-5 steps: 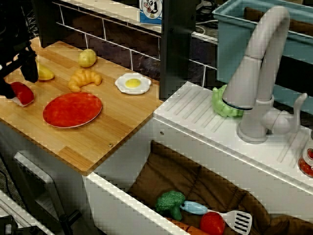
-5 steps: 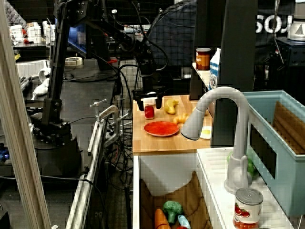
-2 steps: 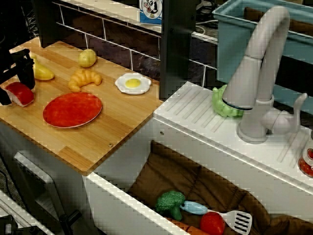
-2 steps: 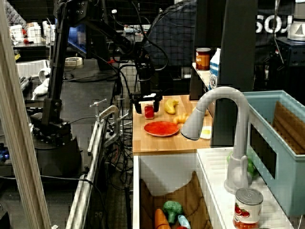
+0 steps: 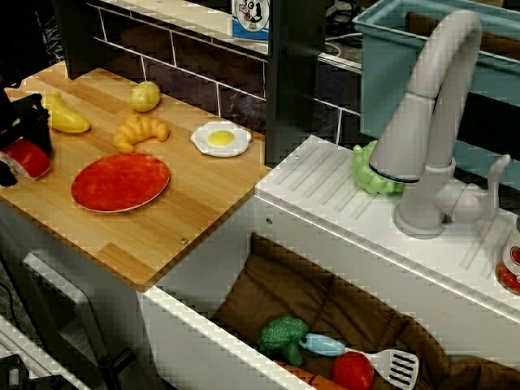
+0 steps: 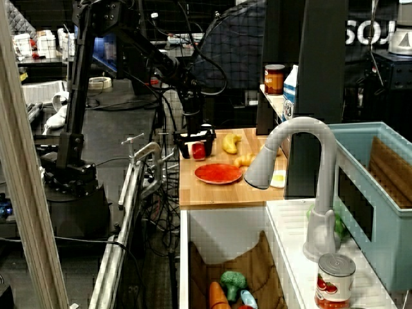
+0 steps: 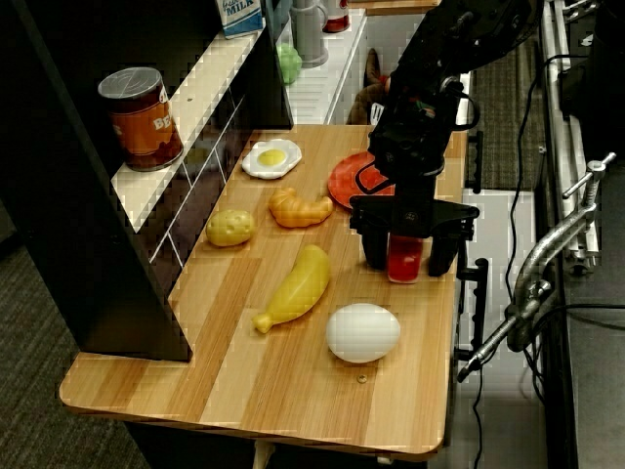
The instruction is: Put sushi on plate
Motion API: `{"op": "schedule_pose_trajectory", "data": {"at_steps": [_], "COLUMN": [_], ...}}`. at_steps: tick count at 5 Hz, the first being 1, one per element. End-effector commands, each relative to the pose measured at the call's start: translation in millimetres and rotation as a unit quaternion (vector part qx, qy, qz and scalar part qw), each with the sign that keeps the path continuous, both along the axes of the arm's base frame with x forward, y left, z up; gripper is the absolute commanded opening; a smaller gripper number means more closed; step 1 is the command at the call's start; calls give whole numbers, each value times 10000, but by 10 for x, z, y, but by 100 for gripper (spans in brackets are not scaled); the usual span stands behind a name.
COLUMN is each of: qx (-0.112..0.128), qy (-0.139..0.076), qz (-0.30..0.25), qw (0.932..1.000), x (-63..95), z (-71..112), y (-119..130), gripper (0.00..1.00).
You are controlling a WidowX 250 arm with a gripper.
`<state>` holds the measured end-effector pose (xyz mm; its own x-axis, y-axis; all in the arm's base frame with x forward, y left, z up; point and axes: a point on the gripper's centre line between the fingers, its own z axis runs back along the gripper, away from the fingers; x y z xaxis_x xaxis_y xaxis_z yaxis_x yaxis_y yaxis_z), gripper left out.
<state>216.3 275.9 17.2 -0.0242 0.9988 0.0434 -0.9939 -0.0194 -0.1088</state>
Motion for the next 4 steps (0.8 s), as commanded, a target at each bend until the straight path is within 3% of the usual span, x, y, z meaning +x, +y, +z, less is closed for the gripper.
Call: {"op": "schedule_pose_trajectory", "data": {"at_steps": [1,2,3,4], "qx": [19,15,-234,-646], "qy": [-6,119,203,145], "qz": [56,128,96,18], "qw": [10000,9998,9995,9978], "x": [37,66,68,67], "z": [65,93,386,795], "y": [24,3,-171,-376], "gripper": [0,0,0,0]}}
